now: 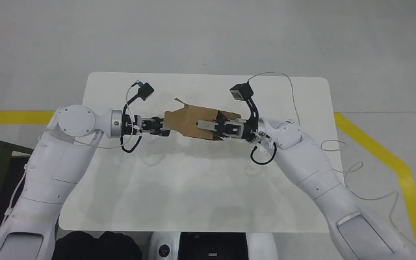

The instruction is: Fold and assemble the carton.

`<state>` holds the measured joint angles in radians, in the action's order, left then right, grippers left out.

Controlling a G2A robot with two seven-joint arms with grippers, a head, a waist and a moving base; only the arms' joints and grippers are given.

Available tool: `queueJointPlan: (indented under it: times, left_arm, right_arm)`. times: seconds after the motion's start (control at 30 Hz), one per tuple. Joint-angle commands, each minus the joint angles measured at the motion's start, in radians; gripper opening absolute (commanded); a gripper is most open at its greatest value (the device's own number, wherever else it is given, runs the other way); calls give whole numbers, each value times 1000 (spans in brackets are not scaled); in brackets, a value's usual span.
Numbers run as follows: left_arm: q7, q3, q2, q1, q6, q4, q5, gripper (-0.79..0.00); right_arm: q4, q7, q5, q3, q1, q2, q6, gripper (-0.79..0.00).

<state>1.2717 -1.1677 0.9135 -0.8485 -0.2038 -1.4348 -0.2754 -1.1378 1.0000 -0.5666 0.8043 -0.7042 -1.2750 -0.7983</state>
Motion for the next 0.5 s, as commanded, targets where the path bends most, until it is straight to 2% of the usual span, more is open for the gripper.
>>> queueJointPlan:
  times: [0.0, 0.47]
  left_arm:
    - [1, 2, 0, -1, 1, -4, -3, 0]
    - [9, 18, 1, 0, 0, -12, -6, 0]
  right_arm:
    - [2, 6, -3, -2, 1, -3, 0, -785]
    - [18, 25, -6, 2, 6, -17, 3, -785]
